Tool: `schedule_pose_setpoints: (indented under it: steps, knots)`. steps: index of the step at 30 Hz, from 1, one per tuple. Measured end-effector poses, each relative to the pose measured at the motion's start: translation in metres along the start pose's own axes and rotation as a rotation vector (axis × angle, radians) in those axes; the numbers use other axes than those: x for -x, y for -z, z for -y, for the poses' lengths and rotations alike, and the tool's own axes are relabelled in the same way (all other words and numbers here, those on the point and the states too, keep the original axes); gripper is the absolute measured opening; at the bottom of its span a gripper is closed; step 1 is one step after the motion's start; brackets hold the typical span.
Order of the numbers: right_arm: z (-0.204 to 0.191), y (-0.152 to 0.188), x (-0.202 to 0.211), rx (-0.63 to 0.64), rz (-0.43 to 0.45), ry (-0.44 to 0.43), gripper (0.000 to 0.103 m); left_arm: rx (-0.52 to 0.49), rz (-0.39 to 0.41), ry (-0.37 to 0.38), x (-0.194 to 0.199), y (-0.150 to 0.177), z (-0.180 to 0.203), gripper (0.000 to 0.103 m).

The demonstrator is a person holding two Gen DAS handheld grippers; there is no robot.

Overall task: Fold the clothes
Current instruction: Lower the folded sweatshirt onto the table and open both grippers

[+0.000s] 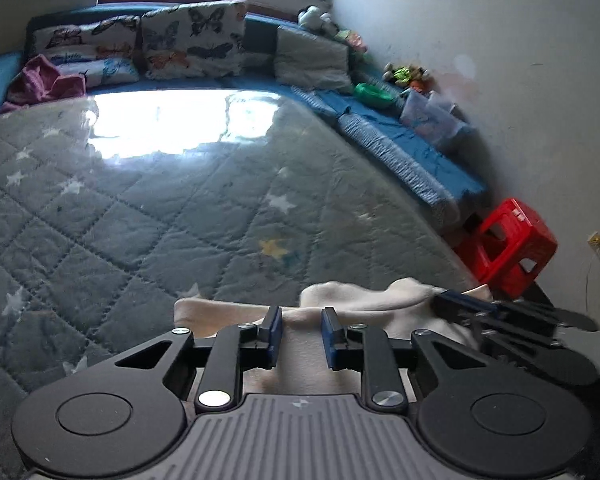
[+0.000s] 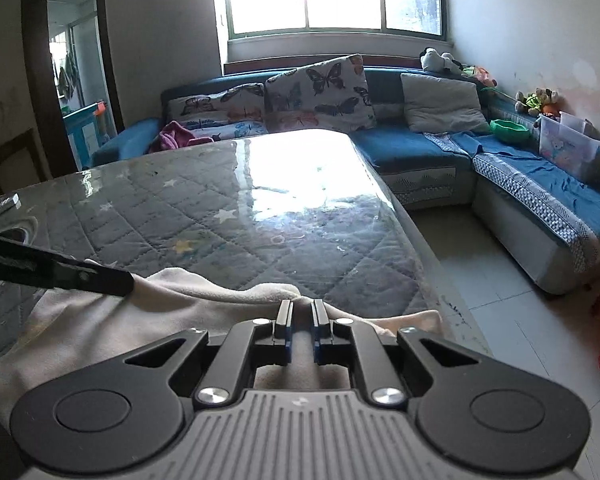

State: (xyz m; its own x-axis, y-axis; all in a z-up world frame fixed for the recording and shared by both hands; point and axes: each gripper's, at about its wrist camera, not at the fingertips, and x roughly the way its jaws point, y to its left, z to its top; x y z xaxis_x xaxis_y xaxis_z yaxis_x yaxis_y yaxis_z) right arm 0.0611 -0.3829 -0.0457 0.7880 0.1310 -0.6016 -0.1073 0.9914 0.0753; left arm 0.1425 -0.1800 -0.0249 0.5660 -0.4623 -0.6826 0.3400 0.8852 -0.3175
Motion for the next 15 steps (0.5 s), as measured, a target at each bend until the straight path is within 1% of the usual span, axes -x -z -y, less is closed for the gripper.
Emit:
schedule_pose_setpoints:
  steps: [3, 7, 12, 15]
  knots:
    - [0.005, 0.001, 0.011, -0.010, 0.014, -0.010, 0.014, -0.002, 0.009, 0.004, 0.003, 0.001, 0.000, 0.024]
    - [0.006, 0.009, 0.038, 0.012, 0.028, -0.017, 0.015, -0.006, 0.019, 0.032, 0.018, 0.007, 0.004, 0.024]
    - [0.004, 0.032, 0.073, 0.009, 0.035, -0.026, 0.016, -0.054, 0.014, 0.067, 0.042, 0.028, 0.019, 0.025]
    - [0.004, 0.046, 0.092, -0.009, 0.052, -0.022, 0.022, -0.070, 0.006, 0.089, 0.057, 0.046, 0.024, 0.026]
